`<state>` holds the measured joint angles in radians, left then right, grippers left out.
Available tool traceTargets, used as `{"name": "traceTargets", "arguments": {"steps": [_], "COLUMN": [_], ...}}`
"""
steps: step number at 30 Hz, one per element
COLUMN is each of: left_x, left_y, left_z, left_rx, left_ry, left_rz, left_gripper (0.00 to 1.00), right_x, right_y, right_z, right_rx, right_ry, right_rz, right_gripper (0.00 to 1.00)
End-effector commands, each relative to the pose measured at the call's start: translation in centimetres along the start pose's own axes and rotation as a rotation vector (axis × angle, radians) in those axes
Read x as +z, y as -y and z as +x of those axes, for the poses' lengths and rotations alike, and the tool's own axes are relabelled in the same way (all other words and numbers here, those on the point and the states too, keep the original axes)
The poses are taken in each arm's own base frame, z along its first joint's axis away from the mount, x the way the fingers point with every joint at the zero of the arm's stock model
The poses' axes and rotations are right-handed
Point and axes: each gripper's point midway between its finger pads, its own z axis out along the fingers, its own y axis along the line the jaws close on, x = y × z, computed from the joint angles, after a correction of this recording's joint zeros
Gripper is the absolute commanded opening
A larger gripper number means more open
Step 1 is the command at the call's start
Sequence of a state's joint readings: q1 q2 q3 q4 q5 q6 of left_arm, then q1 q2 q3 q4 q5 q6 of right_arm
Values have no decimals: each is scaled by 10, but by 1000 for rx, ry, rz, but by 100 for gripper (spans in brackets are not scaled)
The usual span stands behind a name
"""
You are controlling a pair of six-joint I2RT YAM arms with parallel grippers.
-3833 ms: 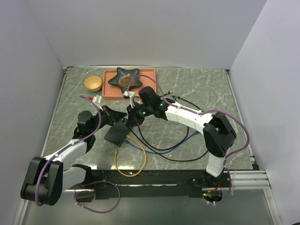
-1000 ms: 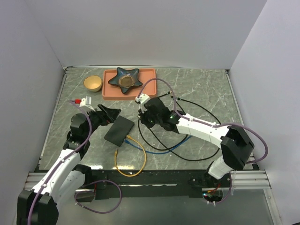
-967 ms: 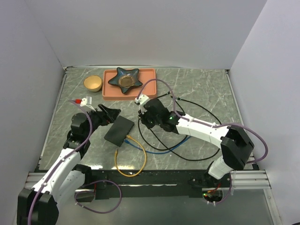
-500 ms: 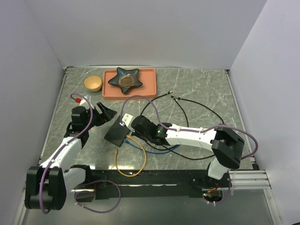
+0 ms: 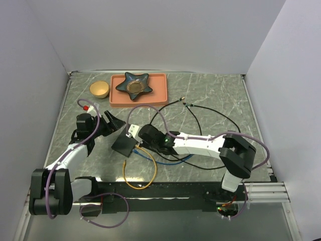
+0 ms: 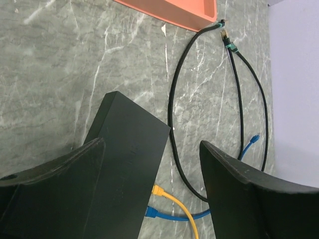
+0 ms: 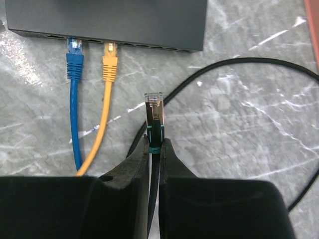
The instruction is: Insert the plug into the switch port
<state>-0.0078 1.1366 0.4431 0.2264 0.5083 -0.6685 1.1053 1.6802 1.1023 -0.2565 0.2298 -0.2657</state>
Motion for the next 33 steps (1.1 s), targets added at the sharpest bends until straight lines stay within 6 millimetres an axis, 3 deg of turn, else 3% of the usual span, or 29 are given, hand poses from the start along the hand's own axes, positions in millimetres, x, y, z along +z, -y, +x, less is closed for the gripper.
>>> {"name": "traceTargets", "arguments": {"steps": [1, 11, 18, 33], "left_x": [3, 16, 22, 29], "left_y": [-2, -23, -31, -35], "left_z": [-3, 9, 15, 25], "left_rx": [31, -28, -53, -70], "left_ry": [16, -27, -51, -91], "left_rz": [4, -46, -56, -37], "left_gripper": [82, 81, 78, 74], "right_x": [6, 33, 51, 56], "right_y": [2, -1, -2, -26], "right_z": [-23, -27, -17, 7], "right_rx": [31, 90, 145, 206], "right_ry": [43, -6, -62, -130], "right_rz": [-9, -65, -89, -174], "right_gripper": [0, 0, 0, 0]}}
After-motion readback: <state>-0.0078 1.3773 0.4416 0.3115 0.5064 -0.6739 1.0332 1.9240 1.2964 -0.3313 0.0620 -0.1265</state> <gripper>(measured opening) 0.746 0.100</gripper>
